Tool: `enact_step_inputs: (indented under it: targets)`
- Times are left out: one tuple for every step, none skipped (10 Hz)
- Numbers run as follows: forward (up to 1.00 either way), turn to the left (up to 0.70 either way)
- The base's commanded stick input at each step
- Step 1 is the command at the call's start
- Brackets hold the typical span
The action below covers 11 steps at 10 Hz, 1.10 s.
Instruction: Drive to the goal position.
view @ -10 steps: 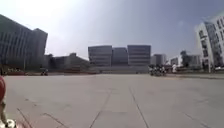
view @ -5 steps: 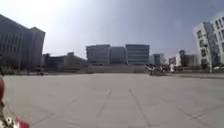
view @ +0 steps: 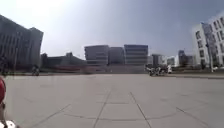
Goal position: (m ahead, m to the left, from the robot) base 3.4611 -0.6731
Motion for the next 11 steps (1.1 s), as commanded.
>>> enact_step_inputs:
  targets:
    - [1.00,0.00]
    - [1.00,0.00]
    - [1.00,0.00]
    - [1.00,0.00]
    - [1.00,0.00]
    - [1.00,0.00]
    - [1.00,0.00]
    - [1.00,0.00]
    - [1.00,0.00]
    - [1.00,0.00]
    - [1.00,0.00]
